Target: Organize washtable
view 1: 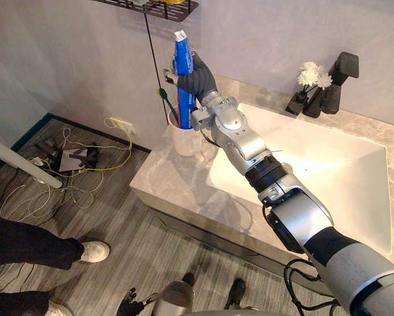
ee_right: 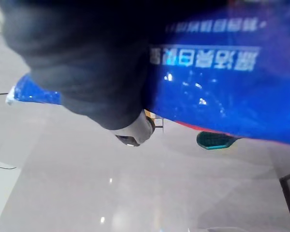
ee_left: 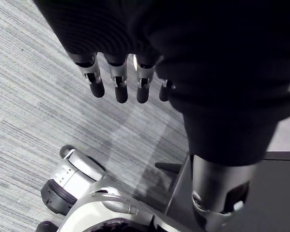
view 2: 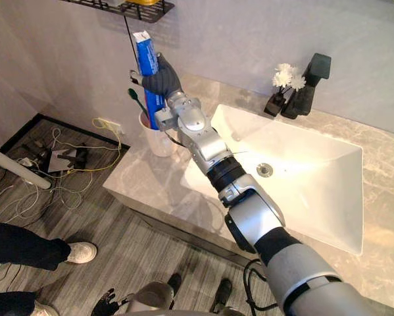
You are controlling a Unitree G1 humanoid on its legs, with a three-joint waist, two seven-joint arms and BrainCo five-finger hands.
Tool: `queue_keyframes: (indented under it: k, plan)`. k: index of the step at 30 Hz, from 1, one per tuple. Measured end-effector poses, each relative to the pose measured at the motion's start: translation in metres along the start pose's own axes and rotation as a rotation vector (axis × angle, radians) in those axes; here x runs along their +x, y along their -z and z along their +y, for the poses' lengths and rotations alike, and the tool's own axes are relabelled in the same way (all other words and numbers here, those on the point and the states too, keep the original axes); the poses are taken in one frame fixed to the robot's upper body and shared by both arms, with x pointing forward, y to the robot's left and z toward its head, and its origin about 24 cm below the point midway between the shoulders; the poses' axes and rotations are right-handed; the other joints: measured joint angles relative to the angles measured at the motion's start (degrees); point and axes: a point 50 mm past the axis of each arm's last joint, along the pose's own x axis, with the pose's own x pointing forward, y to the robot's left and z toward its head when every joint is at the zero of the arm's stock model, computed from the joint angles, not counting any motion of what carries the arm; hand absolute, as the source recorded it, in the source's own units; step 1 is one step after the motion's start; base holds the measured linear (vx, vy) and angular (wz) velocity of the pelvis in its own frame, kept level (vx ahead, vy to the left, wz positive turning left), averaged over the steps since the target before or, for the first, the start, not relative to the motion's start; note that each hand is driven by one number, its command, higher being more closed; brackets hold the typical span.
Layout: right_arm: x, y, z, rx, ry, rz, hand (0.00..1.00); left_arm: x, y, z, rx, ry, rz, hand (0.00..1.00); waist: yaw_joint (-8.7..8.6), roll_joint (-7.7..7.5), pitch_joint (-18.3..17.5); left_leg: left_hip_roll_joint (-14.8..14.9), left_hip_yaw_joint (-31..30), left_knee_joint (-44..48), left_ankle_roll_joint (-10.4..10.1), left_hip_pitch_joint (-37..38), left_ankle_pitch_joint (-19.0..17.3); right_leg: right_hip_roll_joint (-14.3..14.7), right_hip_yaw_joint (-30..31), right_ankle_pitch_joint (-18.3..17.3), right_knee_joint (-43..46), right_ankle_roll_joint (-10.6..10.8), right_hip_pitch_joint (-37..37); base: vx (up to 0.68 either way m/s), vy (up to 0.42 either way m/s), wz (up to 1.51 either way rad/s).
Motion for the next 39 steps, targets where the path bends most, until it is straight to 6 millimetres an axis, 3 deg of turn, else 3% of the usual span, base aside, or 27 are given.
queue_keyframes:
  k: [3, 4, 8, 32, 39]
  plan:
    - [-0.003, 0.007, 0.003, 0.003, -0.004, 0.017, 1.0, 0.0, 0.0, 0.0, 0.0, 0.0, 0.0, 0.0, 0.02, 0.0, 0.0, 0.0, 0.1, 0.0, 0.0, 0.1, 0.0, 0.0, 0.1, 0.0, 0.0, 0.0, 0.1, 0.0, 0.0, 0.0]
    - [-0.005, 0.012, 0.003, 0.008, -0.002, 0.03, 0.0, 0.0, 0.0, 0.0, 0.0, 0.0, 0.0, 0.0, 0.02, 0.0, 0.0, 0.0, 0.2, 0.0, 0.0, 0.2, 0.0, 0.0, 0.2, 0.0, 0.0, 0.0, 0.1, 0.0, 0.0, 0.0]
    - [-0.012, 0.024, 0.001, 0.014, 0.01, 0.065, 0.0, 0.0, 0.0, 0.0, -0.007, -0.001, 0.001, 0.0, -0.03, -0.01, 0.0, 0.0, 0.2, 0.0, 0.0, 0.3, 0.0, 0.0, 0.2, 0.0, 0.0, 0.0, 0.1, 0.0, 0.0, 0.0]
    - [-0.017, 0.031, -0.004, 0.001, 0.025, 0.078, 0.0, 0.0, 0.0, 0.002, -0.01, -0.006, 0.001, 0.0, -0.32, -0.71, 0.5, -0.1, 0.3, 0.0, 0.0, 1.1, 0.0, -0.2, 0.2, 0.0, 0.0, 0.0, 1.0, 0.0, 0.0, 0.0]
    - [-0.025, 0.043, -0.006, 0.016, 0.037, 0.11, 0.0, 0.0, 0.0, 0.003, -0.01, -0.006, 0.002, 0.0, -0.43, -0.72, 0.5, -0.1, 0.8, -0.1, 0.0, 1.3, 0.0, -0.2, 0.6, 0.0, 0.0, 0.0, 1.0, 0.0, 0.0, -0.01]
